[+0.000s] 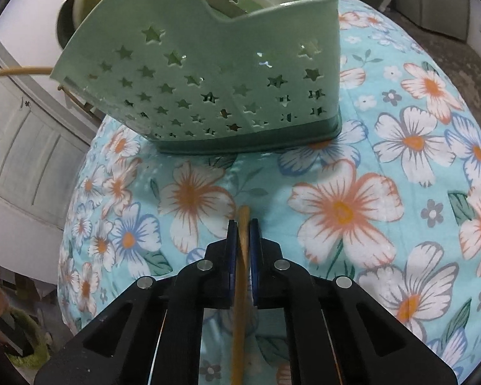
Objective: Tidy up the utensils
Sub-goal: 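Lift the chopstick upright with the right gripper and carry it over the caddy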
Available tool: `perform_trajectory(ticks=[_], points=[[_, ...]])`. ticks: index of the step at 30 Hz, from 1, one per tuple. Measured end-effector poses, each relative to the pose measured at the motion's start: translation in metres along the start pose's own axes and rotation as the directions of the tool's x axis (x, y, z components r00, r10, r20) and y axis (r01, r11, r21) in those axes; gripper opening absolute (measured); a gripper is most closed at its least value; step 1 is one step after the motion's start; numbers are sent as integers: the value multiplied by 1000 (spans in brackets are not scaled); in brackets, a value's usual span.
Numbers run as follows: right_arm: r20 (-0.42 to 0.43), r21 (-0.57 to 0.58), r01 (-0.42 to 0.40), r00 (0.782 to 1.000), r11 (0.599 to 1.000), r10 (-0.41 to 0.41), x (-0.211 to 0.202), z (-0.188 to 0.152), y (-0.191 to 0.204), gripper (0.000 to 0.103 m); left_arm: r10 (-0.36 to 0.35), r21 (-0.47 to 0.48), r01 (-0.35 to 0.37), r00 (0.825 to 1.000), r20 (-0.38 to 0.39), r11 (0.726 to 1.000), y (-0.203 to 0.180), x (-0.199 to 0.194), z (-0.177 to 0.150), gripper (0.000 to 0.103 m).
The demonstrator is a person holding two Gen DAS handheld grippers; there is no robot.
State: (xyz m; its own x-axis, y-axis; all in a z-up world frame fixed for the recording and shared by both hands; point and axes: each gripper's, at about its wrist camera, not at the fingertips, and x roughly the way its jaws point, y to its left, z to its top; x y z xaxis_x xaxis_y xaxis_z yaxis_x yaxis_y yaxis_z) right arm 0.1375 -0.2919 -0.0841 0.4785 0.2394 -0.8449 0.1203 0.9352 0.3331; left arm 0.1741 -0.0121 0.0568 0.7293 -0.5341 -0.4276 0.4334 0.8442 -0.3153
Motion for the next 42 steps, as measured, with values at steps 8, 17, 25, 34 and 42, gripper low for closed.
perform_trajectory(ticks=[8, 17, 25, 34, 42], points=[[52, 2, -24, 998, 1000, 24, -28, 0, 7, 5, -7, 30, 7, 1000, -30, 1000, -7, 0, -12, 64], [328, -158, -101, 933, 982, 149, -146, 28, 52, 5, 55, -26, -59, 988, -143, 998, 14, 0, -55, 85], [641, -302, -80, 720, 950, 265, -221, 77, 106, 5, 109, 2, -109, 986, -130, 994, 12, -13, -68, 96], [795, -313, -39, 536, 949, 284, -189, 133, 132, 5, 147, 46, -143, 983, -110, 989, 13, -18, -67, 97], [841, -306, 36, 479, 951, 253, -156, 154, 144, 5, 154, 55, -147, 977, -146, 988, 18, -7, -73, 97]])
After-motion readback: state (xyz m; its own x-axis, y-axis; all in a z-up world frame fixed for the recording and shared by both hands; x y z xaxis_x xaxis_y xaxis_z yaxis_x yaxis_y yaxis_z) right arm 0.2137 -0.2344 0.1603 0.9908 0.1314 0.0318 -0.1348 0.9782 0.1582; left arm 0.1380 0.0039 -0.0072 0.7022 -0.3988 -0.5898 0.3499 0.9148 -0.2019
